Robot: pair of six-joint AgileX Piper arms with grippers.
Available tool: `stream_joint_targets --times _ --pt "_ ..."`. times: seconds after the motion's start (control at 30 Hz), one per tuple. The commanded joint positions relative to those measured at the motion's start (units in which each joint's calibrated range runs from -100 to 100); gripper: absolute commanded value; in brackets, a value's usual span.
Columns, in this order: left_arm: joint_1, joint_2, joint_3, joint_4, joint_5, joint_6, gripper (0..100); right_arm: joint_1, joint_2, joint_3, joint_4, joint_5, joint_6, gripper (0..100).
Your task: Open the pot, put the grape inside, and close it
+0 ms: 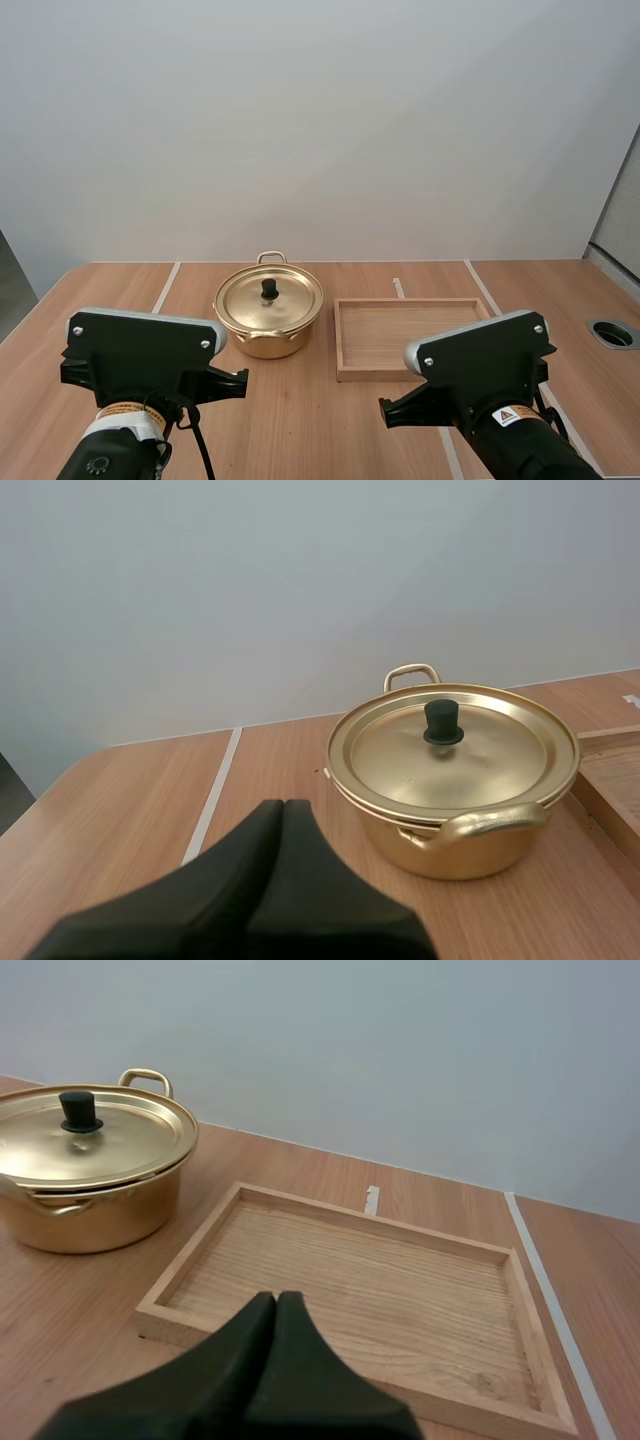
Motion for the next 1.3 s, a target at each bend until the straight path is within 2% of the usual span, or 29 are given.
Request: stream_joint_targets --times 0.0,0.23,0.43,0.63,0.8,1.0,1.1,1.17,1.27 --pt "0.08 -0.4 0.0 -1.4 -0.6 -0.4 0 -0.2 -0.3 0.2 0.7 -0.6 0.0 0" --pt "0.08 -0.4 0.0 -1.6 -0.2 -0.4 0 -0.1 -0.3 0.2 0.7 0.1 0.0 0" --pt "0.44 -3.2 0.0 -6.0 0.1 -0.4 0 -0.1 -0.3 0.2 0.4 -0.4 0.0 0" --pt "0.44 -3.7 0.0 -6.0 5.4 -0.4 0 2.6 -0.3 0.2 -0.5 -0.4 0.0 0" --pt "0.47 -3.7 0.0 -6.0 7.1 -0.4 0 2.9 -0.3 0.2 -0.5 -0.6 0.0 0" --pt "0.47 -3.7 0.0 -5.6 5.5 -0.4 0 2.9 -0.3 0.2 -0.5 -6.6 0.0 0" --pt "0.47 -3.7 0.0 -5.6 5.5 -0.4 0 2.9 -0.3 0.2 -2.5 -10.9 0.6 0" --pt "0.47 -3.7 0.0 -5.6 5.5 -0.4 0 2.9 -0.3 0.2 -8.4 -12.3 6.7 0" --pt "0.47 -3.7 0.0 -5.6 5.5 -0.4 0 2.9 -0.3 0.2 -23.8 -12.3 25.3 0"
